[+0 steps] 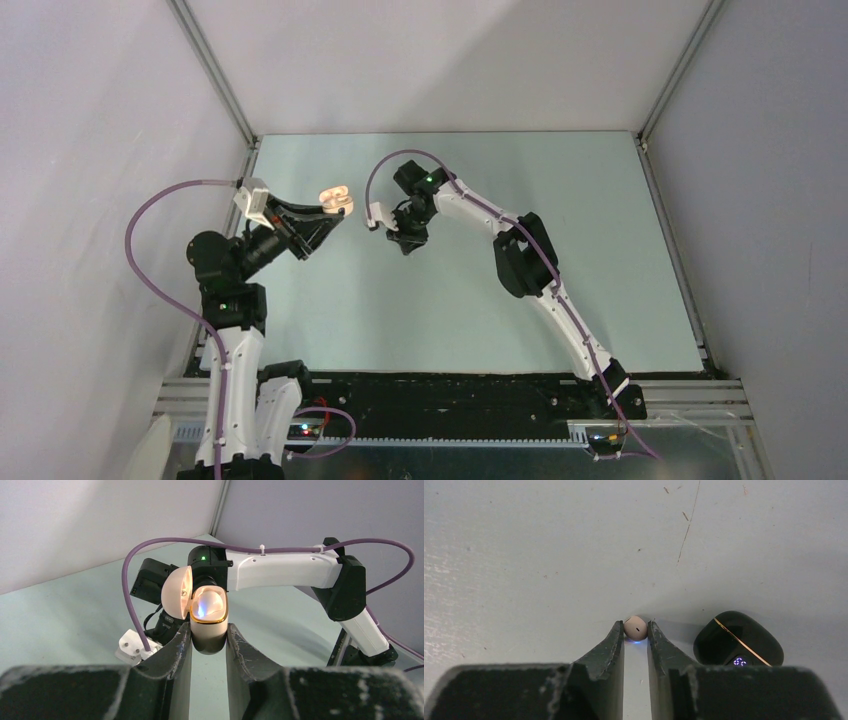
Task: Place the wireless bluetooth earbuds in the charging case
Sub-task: Insert the right earbud into the right side groove of the charging case.
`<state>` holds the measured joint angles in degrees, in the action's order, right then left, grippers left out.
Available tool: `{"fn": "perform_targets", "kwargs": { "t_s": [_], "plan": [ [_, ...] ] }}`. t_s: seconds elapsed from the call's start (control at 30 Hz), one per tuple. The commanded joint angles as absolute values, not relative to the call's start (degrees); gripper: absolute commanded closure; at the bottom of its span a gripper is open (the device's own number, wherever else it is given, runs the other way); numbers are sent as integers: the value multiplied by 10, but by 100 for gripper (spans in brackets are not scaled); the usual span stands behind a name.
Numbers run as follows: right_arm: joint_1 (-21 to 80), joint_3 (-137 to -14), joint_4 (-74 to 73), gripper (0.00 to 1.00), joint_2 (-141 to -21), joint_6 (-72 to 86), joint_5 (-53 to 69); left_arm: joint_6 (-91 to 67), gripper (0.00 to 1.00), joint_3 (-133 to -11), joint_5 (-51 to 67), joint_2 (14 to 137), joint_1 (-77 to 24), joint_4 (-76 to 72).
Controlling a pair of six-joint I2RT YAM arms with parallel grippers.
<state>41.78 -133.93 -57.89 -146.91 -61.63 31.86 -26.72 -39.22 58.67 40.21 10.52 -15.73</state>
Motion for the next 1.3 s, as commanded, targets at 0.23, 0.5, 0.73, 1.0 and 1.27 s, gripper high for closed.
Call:
{"fn": "perform_targets", "kwargs": {
  "t_s": [0.23, 0.5, 0.73, 1.0, 1.27],
  "plan": [
    [409, -1204, -464, 100, -1318, -563, 317, -249, 100, -388, 583, 437, 107, -210],
    [406, -927, -213, 100, -997, -481, 257, -279, 100, -410, 564, 543, 74, -344],
    [461, -768, 114, 100, -804, -477, 127, -342, 100, -408, 556, 582, 26, -473],
    [551, -766, 231, 100, -803, -514, 38, -319, 100, -372, 532, 531, -24, -496],
    [601, -766, 298, 100, -824, -547, 0, -350, 100, -344, 501, 483, -30, -496]
  ]
}}
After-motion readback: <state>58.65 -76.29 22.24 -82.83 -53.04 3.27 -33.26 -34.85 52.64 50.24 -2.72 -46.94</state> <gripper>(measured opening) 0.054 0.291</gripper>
